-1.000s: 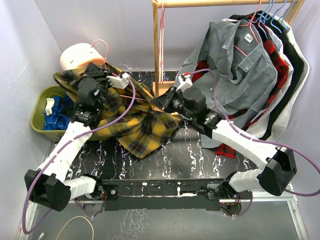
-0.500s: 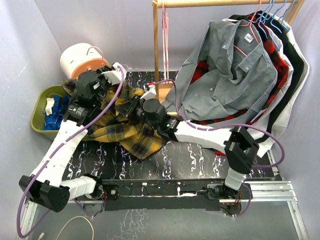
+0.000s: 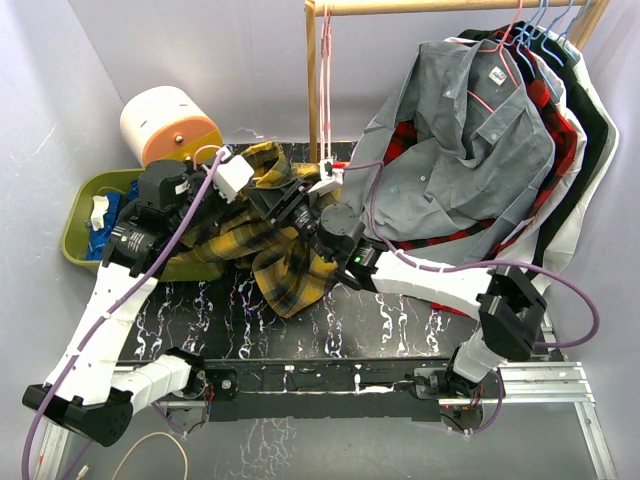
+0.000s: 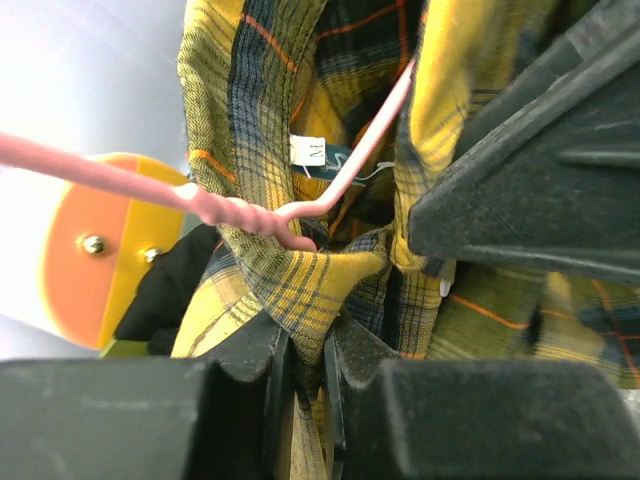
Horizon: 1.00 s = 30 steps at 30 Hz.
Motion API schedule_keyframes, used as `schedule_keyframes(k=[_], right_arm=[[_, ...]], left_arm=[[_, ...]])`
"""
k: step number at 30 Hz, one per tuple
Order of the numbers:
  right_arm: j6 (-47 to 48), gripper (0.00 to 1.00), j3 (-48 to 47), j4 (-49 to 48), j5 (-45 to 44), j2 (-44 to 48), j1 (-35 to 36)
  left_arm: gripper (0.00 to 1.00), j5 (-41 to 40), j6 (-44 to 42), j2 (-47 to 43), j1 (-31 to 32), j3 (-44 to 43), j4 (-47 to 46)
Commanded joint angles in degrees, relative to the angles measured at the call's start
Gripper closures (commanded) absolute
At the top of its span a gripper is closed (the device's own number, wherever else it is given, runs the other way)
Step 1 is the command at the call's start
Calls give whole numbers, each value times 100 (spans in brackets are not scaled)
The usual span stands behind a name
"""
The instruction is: Place the shirt on the hanger
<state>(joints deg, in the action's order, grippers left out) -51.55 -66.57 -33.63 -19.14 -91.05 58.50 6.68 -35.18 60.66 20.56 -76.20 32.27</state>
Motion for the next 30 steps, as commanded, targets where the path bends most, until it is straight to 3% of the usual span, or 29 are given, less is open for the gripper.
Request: schedule_keyframes(k=[1, 2, 3, 7, 10, 14, 18, 23, 28, 30], right_arm=[[191, 34, 26, -102, 955, 509, 3], [192, 9, 55, -40, 1369, 592, 3], [264, 3, 87, -1, 1786, 665, 4], [1715, 2, 312, 437, 3941, 1318, 56], [3558, 2, 413, 1730, 4513, 2188, 124], [5339, 2, 127, 3859, 4029, 3089, 127], [6380, 2, -106, 5451, 3404, 3583, 127], [7311, 1, 231, 5786, 1720, 4115, 127], [7911, 1, 271, 5830, 1040, 3969, 118], [8070, 11, 292, 5563, 968, 3967, 118]], left_arm=[[100, 874, 437, -153, 25, -233, 113], [100, 854, 388, -142, 23, -286, 152], [100, 839, 336, -124, 21, -342, 175], [100, 920, 127, -80, 20, -483, 290], [100, 1137, -137, 2, 26, -617, 528], [100, 1217, -743, 73, 30, -828, 877], [100, 1206, -1283, 176, 20, -1158, 1258], [100, 2190, -2065, 433, 21, -1862, 2445], [100, 2874, -2524, 609, 22, -2230, 3203], [100, 2949, -2546, 636, 23, -2298, 3260]])
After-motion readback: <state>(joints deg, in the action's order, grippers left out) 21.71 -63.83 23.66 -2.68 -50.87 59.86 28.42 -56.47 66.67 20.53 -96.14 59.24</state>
